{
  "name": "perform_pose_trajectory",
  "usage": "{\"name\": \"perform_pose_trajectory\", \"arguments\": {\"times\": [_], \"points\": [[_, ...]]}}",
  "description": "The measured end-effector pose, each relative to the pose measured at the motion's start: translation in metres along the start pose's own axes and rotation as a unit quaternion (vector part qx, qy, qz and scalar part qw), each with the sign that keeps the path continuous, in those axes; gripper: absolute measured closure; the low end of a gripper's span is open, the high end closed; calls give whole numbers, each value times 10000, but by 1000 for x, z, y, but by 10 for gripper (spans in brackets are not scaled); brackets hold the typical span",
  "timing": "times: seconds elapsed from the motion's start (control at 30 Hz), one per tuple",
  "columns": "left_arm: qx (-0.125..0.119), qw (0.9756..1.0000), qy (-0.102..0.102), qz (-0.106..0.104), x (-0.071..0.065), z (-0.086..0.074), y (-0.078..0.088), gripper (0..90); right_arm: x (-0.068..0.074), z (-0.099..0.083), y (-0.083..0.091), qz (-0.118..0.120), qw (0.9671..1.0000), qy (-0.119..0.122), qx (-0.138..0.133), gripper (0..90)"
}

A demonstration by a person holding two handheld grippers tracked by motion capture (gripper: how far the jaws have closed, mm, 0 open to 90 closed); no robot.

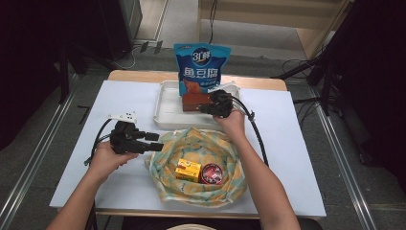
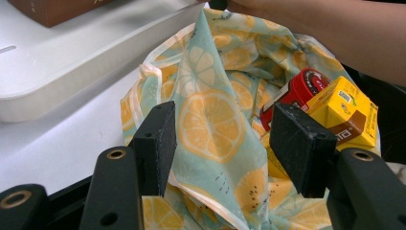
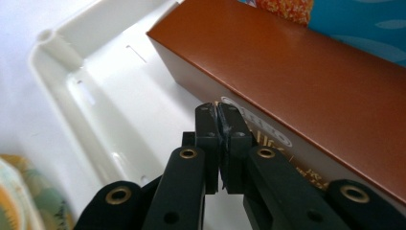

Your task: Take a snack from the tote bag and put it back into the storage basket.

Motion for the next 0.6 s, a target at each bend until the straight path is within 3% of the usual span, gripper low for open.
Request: {"name": "perform_pose_trajectory", "arguments": {"times": [0.4,0.6], "points": [[5,9999,-104,61,-4,2,0,429,10,5,27,242,9996,95,-146,832],[72,9996,-258,60,-11,5,-2,429,15,6,39,315,9991,183,-231,794]]}}
Point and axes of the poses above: each handheld gripper's, and its own axes: y roughly backward along the jaws, z roughly out of its top, x roughly to its left, the point moved 1 cm from there along -y, roughly forward along the jaws, and after that the axes turned 9 degrees about -z, right-handed, at the moved point
